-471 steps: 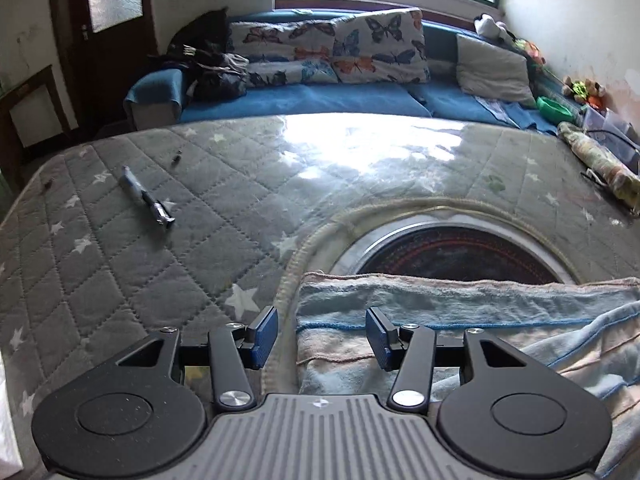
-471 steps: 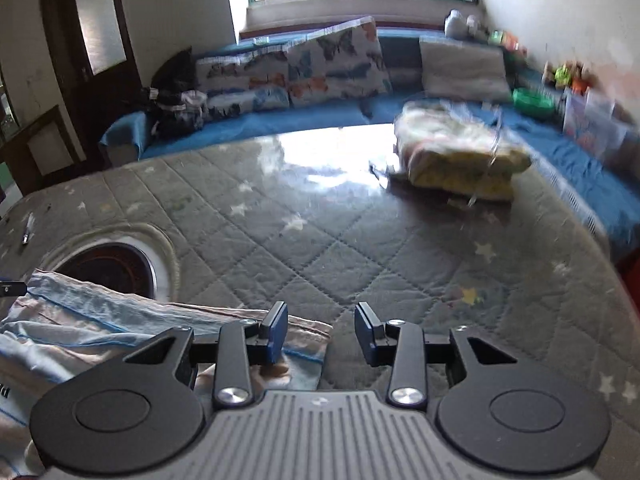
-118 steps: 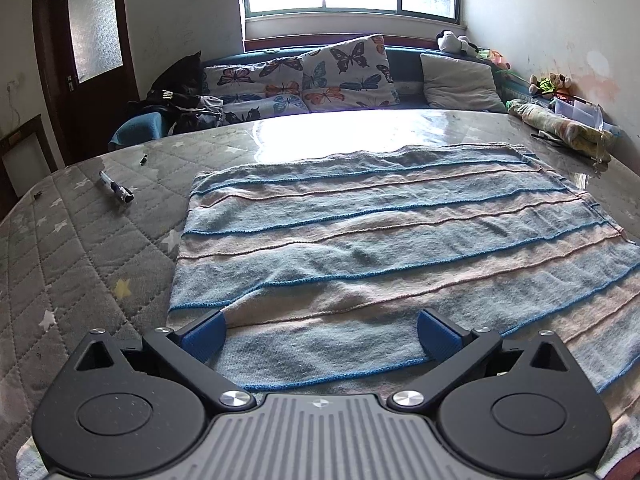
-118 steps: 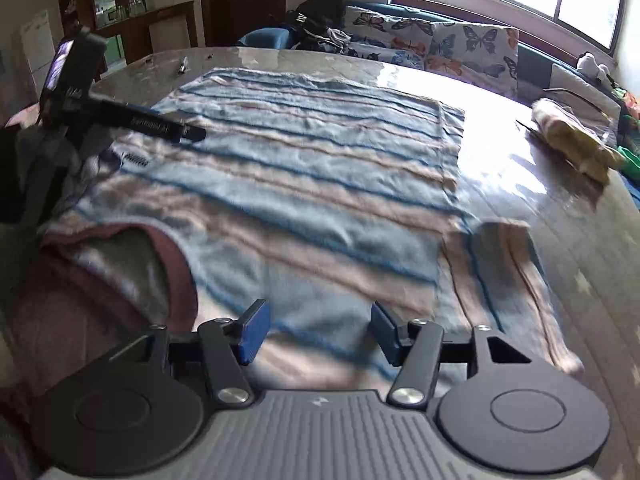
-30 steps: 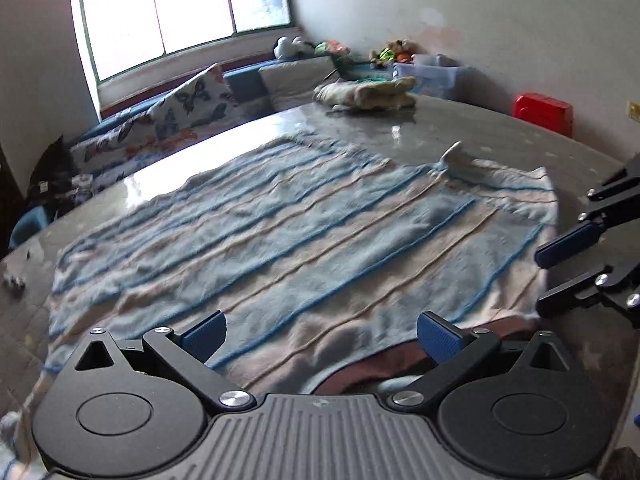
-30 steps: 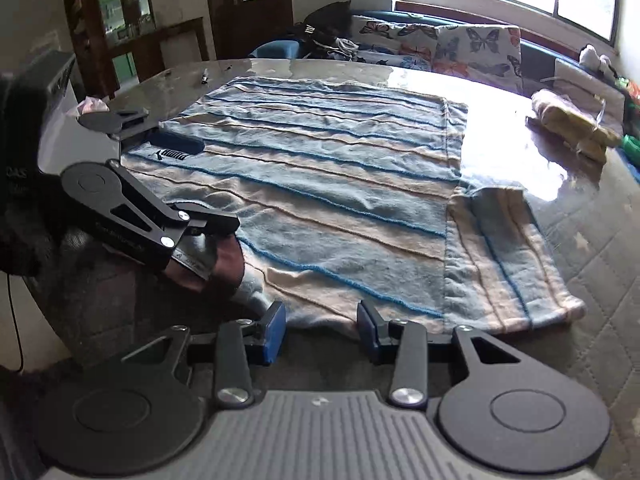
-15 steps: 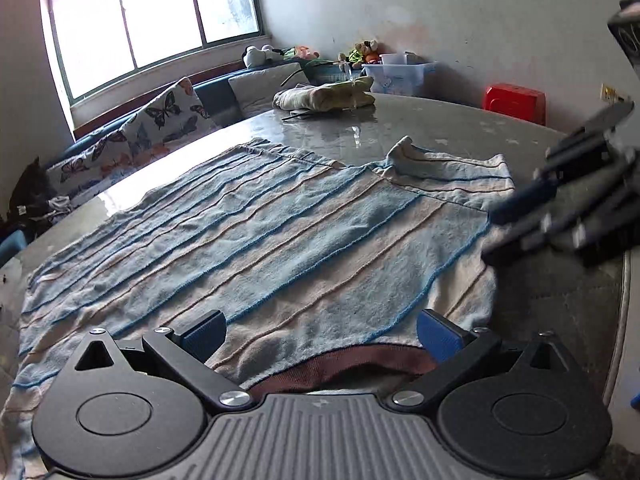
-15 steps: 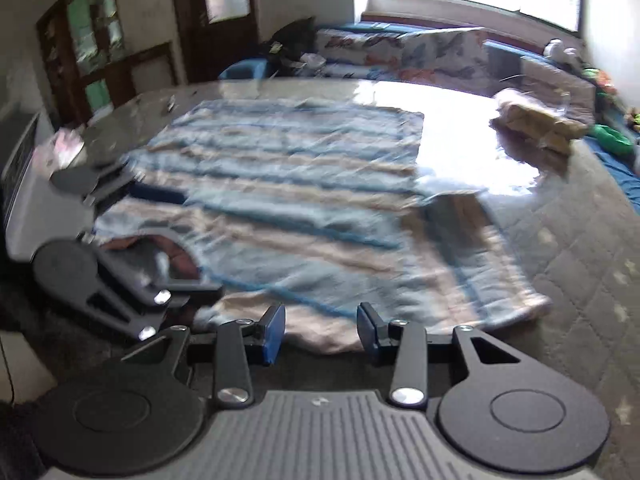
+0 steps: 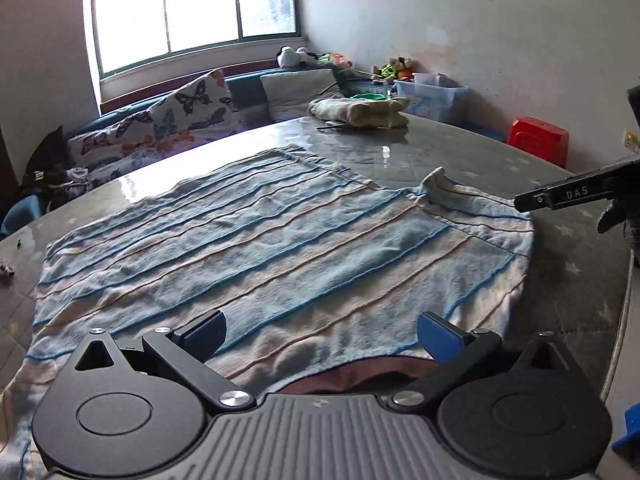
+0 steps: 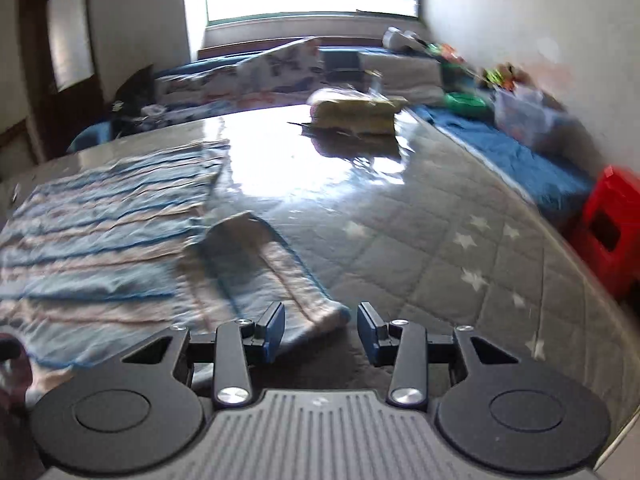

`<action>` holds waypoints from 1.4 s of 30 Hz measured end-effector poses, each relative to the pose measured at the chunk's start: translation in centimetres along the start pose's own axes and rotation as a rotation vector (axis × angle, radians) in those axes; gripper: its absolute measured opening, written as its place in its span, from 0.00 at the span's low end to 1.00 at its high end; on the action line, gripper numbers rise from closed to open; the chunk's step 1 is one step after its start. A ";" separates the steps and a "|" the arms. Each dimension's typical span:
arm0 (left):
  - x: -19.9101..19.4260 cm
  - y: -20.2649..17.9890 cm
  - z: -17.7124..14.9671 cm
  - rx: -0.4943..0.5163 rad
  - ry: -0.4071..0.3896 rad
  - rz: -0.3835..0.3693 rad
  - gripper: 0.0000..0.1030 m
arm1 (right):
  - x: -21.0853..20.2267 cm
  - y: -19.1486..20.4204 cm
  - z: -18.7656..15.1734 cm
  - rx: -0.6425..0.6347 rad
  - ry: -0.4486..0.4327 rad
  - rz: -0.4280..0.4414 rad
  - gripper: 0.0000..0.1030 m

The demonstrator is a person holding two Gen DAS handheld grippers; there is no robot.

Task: Fold clothes

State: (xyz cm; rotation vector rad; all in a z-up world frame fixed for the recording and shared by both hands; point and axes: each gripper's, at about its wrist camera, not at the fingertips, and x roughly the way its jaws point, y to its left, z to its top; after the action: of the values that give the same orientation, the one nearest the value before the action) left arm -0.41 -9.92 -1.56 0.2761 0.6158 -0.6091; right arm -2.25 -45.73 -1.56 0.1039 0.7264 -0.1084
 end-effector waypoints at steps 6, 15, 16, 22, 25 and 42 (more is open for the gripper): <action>-0.3 0.9 -0.3 -0.046 0.006 0.021 1.00 | 1.0 -0.6 -0.6 0.079 0.007 0.003 0.28; -0.5 1.9 -0.7 -0.088 0.011 0.047 1.00 | -1.1 0.4 0.1 0.102 -0.067 0.052 0.04; -0.6 2.0 -0.7 -0.096 0.010 0.050 1.00 | -1.7 0.9 0.4 0.082 -0.084 0.070 0.04; -0.9 2.6 -0.9 -0.119 0.003 0.059 1.00 | -4.5 4.8 1.8 -0.038 -0.150 0.188 0.04; -1.1 2.7 -1.0 -0.125 0.001 0.059 1.00 | -4.9 7.0 2.2 -0.079 -0.143 0.256 0.04; -0.8 3.1 -0.5 -0.134 -0.003 0.065 1.00 | -3.1 12.8 2.1 -0.205 -0.042 0.446 0.20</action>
State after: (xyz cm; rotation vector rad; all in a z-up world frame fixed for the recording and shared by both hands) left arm 0.72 -6.90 -1.24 0.1689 0.6394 -0.5035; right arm -1.45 -33.18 2.74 0.0656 0.6534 0.3874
